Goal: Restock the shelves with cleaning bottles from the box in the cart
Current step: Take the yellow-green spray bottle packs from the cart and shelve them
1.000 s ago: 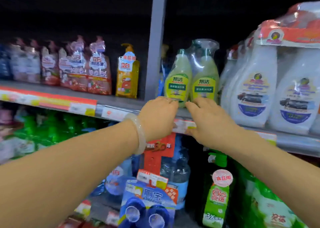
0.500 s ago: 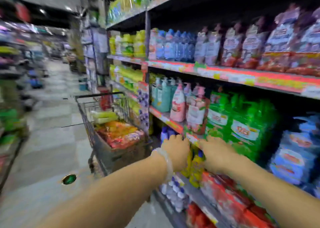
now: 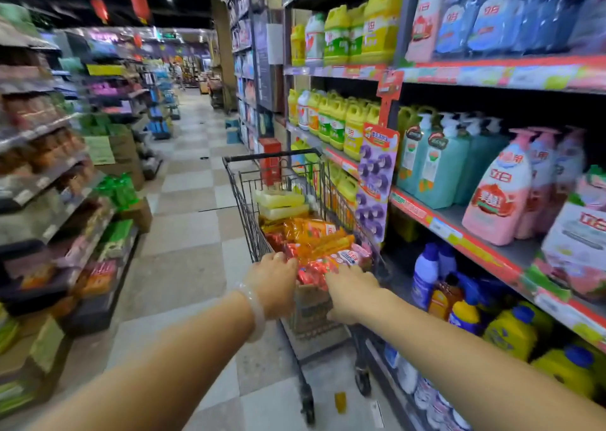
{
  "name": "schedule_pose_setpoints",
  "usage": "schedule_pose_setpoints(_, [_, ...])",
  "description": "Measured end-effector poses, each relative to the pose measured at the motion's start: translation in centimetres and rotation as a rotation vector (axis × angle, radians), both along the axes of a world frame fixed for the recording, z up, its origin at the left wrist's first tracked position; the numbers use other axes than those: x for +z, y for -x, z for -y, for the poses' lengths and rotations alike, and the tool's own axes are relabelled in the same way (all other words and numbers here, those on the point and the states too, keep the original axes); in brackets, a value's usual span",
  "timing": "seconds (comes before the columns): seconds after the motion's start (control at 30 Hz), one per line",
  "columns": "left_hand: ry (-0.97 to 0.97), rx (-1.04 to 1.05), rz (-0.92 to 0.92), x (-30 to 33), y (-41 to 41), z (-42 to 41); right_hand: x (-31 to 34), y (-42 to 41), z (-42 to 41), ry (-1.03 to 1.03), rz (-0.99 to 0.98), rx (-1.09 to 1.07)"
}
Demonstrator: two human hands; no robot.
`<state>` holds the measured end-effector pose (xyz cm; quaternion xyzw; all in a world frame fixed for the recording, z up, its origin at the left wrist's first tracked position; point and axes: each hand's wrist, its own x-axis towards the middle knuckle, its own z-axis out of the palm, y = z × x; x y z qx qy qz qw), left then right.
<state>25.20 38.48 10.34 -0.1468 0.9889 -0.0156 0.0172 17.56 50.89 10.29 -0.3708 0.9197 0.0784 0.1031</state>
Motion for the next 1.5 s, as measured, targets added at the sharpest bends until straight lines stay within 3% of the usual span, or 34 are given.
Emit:
schedule_pose_setpoints(0.4, [-0.048, 0.018, 0.117, 0.3, 20.2, 21.7, -1.1, 20.7, 19.7, 0.014, 0.068, -0.044])
schedule_pose_setpoints(0.7, [0.049, -0.188, 0.282, -5.5, 36.9, 37.1, -6.4, 33.3, 31.3, 0.001, 0.259, -0.263])
schedule_pose_setpoints(1.03, [-0.220, -0.268, 0.388, -9.1, 55.5, 52.9, -10.9, 45.6, 45.0, 0.271, 0.506, -0.752])
schedule_pose_setpoints(1.23, [-0.356, -0.254, 0.566, -14.5, 58.3, 55.1, -16.0, 47.9, 48.6, 0.498, 0.607, -1.070])
schedule_pose_setpoints(1.33, [-0.381, -0.200, 0.561, -15.9, 58.8, 55.5, -16.9, 47.7, 49.6, 0.598, 0.598, -1.252])
schedule_pose_setpoints(1.5, [-0.394, -0.163, 0.605, -16.9, 59.8, 55.8, -16.4, 47.7, 49.1, 0.877, 0.833, -1.506])
